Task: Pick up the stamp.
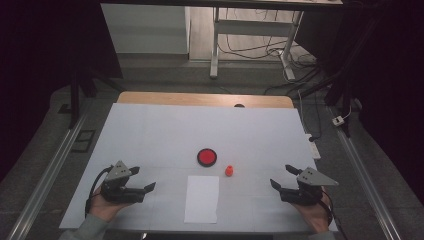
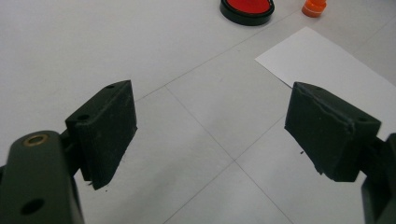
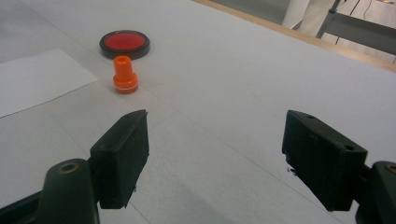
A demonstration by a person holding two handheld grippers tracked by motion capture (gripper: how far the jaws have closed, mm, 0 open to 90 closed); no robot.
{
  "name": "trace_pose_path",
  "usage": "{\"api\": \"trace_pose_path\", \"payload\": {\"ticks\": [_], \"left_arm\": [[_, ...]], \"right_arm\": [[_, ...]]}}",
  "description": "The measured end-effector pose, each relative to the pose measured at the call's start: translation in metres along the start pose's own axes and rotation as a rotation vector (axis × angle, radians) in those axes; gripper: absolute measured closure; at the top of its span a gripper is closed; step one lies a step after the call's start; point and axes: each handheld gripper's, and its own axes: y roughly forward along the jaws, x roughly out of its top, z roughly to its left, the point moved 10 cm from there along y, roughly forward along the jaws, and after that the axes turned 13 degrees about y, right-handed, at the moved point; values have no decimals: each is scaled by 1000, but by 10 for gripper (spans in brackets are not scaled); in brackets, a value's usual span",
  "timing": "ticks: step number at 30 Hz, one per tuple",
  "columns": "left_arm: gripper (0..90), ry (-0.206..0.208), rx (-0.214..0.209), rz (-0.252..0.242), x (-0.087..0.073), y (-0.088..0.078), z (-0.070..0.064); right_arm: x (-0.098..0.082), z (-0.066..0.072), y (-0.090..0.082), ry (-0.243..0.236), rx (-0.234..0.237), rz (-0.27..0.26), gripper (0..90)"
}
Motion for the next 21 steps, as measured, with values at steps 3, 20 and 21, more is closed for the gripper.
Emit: {"api": "trace_pose_path", "payload": {"ticks": [3, 20, 21], "left_arm": [[165, 0, 0, -2, 1, 0, 0], [166, 17, -5, -6, 3, 2, -2], [166, 16, -7, -7, 3, 2, -1]], "right_arm": [[1, 1, 0, -1, 2, -5, 235], [18, 9, 5, 12, 18, -15, 264], [19, 10, 7, 9, 22, -15, 264]]}}
